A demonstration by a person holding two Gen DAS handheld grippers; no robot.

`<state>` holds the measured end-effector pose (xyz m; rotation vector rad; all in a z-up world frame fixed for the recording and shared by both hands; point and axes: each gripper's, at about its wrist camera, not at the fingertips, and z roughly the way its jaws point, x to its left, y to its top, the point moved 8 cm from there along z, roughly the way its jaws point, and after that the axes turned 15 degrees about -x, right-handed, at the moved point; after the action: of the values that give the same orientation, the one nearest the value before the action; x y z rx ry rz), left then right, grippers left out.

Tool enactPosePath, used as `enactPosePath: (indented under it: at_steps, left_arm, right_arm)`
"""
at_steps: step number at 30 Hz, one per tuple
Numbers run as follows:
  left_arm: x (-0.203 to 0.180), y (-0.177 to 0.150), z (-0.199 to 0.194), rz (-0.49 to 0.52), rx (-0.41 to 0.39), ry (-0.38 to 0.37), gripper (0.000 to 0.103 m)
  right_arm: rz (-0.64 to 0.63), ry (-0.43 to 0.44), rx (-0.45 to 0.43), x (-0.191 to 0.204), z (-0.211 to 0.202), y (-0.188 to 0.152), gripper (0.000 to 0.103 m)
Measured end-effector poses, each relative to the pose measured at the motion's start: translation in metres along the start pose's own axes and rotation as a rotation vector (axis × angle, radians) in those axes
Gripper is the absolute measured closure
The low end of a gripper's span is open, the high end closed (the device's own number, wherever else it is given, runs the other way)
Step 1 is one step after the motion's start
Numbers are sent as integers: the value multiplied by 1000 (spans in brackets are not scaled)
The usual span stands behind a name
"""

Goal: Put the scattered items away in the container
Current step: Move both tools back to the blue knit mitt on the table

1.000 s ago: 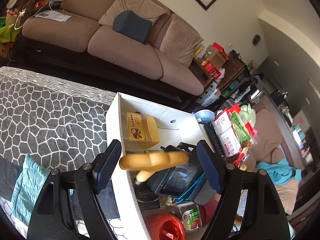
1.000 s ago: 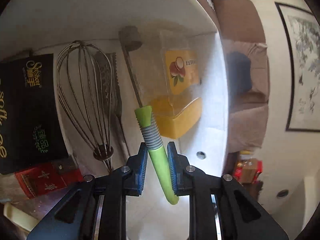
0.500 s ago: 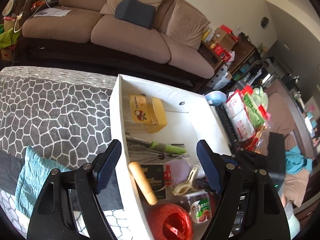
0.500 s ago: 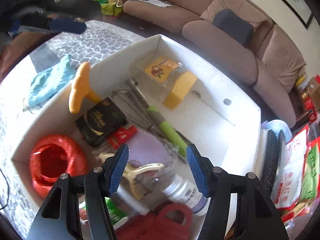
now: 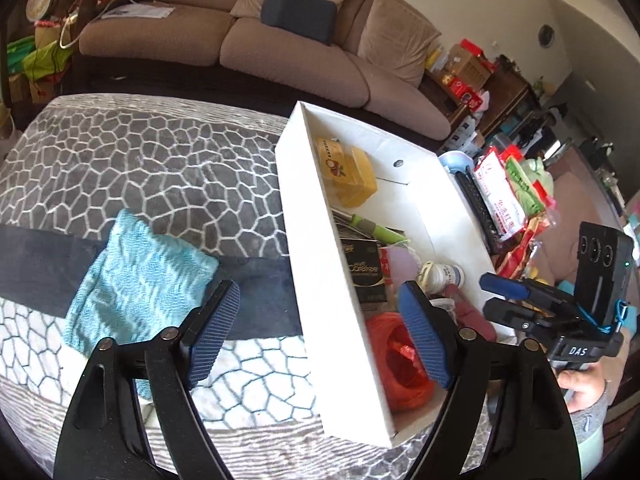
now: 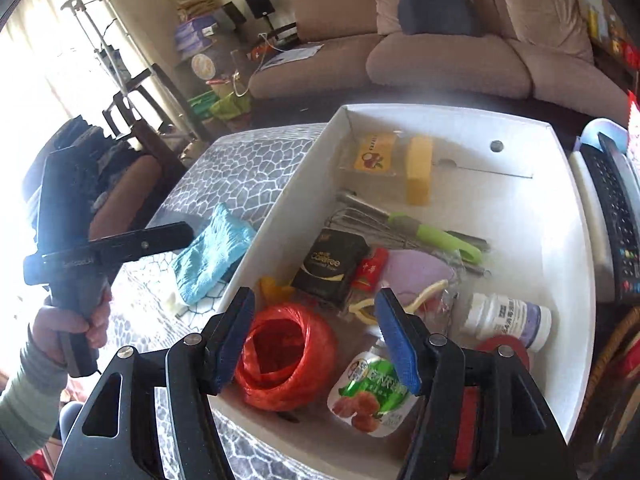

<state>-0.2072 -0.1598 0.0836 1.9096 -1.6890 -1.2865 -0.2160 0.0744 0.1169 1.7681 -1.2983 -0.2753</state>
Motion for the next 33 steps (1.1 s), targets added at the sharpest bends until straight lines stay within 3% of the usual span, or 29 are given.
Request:
enactPosePath:
  at_steps: [2, 6, 9, 17, 22, 25, 30, 33]
  left_arm:
    - [22, -7, -20, 36, -31, 48, 7]
    - [76, -34, -40, 150, -9, 188, 6]
    - [108, -60, -41, 187, 31, 245, 6]
    - [139, -96, -39, 193, 42, 258, 6]
    - [149, -101, -37, 248, 39, 268, 6]
    - [154, -100, -39, 209, 15, 239, 6]
    - [179, -97, -45, 66, 0, 199, 6]
    - [192, -97, -44, -31, 2, 167, 6]
  right_arm:
    - [13, -1, -33, 9, -14, -9, 30]
    - [19, 21, -68, 39, -34, -32, 24]
    - [4, 20, -86, 67, -42, -46, 21]
    - [96, 154, -99, 155, -24, -75, 18]
    - [214, 227, -50, 196, 19, -93, 18]
    - [286, 257, -28, 211, 54, -91, 18]
    - [258, 142, -23, 213, 118, -74, 18]
    - [217, -5, -36, 195, 153, -65, 18]
